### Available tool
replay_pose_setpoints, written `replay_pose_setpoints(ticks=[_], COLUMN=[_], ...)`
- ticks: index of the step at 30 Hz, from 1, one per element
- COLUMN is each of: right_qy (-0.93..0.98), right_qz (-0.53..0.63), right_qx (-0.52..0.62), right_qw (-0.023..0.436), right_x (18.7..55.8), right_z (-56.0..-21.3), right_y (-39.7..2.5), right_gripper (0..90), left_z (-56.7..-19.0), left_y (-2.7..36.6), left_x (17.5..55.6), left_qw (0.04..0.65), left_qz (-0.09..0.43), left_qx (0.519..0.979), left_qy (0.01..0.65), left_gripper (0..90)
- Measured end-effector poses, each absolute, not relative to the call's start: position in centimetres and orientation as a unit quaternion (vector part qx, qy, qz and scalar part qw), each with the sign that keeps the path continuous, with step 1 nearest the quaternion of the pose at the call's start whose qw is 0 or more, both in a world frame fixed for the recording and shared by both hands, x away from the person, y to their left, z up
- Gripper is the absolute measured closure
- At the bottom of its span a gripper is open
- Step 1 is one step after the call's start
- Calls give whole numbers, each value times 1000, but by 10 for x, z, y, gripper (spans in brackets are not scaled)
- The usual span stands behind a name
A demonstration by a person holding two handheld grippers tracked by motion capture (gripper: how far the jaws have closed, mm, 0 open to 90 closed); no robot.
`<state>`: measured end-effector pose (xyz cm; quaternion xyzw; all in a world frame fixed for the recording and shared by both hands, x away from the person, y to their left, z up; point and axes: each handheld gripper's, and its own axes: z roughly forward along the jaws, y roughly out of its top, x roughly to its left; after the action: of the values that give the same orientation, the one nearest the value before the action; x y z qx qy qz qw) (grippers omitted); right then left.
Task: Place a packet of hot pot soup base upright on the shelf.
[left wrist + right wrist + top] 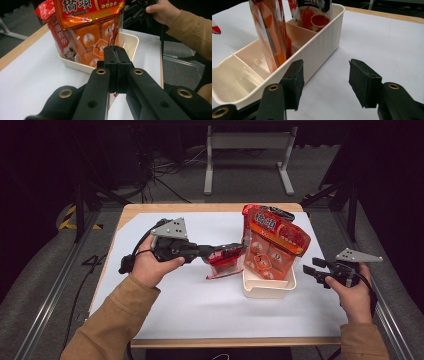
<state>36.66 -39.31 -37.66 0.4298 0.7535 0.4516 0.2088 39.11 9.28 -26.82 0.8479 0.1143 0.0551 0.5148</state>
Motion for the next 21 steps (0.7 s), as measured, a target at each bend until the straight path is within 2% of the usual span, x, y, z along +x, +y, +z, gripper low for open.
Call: replay_pose_setpoints(ticks=[21], right_qy=[752], right_qz=[454], right_qx=[430], right_qw=[209], right_x=[367], right_z=[-376], right_y=[-396], right_gripper=[458], left_z=[-259], left_y=[53], left_x=[397], left_qw=[526], left_qz=[58], left_qx=[846], left_qy=[69], left_gripper=[900])
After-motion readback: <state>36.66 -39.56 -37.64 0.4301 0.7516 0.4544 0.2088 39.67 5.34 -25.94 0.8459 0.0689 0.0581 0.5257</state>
